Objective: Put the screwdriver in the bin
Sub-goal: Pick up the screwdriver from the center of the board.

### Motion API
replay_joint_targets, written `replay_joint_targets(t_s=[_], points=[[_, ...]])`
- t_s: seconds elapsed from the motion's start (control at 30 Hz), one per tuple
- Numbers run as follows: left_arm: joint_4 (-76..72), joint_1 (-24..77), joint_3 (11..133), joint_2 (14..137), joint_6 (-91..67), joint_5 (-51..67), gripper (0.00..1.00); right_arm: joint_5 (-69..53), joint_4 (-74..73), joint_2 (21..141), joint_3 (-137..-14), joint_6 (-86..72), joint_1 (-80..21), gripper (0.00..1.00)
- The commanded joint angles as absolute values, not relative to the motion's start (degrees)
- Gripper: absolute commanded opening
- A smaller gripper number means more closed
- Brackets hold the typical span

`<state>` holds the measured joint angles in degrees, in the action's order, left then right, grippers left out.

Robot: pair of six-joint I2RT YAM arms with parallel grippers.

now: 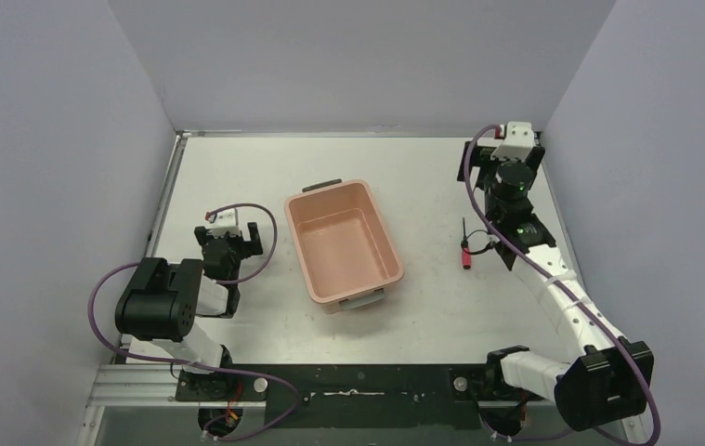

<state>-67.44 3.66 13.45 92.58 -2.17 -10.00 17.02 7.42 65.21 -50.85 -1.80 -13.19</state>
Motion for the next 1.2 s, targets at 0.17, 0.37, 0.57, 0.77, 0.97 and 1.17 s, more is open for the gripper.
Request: replay_joint_targets(t_s=[0.17, 0.37, 0.57, 0.77, 0.97, 1.17], points=[[-69.27, 3.78, 14.59, 92.33, -1.75, -9.89, 0.97, 16.61, -10.05, 70.36, -70.8, -2.26, -13.04, 1.0], [-69.22, 3.78, 14.59, 92.3, -1.75, -9.85, 0.97, 14.96, -14.39, 73.26, -79.13, -2.13, -12.56, 1.0], [-69.22, 3.78, 14.59, 92.31, -1.7, -9.89, 0.97, 14.47, -13.84, 70.68, -79.31, -3.83, -11.75, 1.0], [-69.21, 3.78, 14.59, 92.34, -1.69, -9.89, 0.97, 13.85, -17.16, 71.75, -81.54, -5.09, -10.48, 1.0], [-69.2, 3.78, 14.59, 92.35, -1.7, -9.87, 0.97, 12.74, -23.03, 75.0, -86.57, -4.75, -10.16, 1.0], [-69.19, 3.78, 14.59, 92.33, -1.74, -9.85, 0.97, 9.87, -29.86, 79.42, -90.06, -6.9, -8.9, 1.0]])
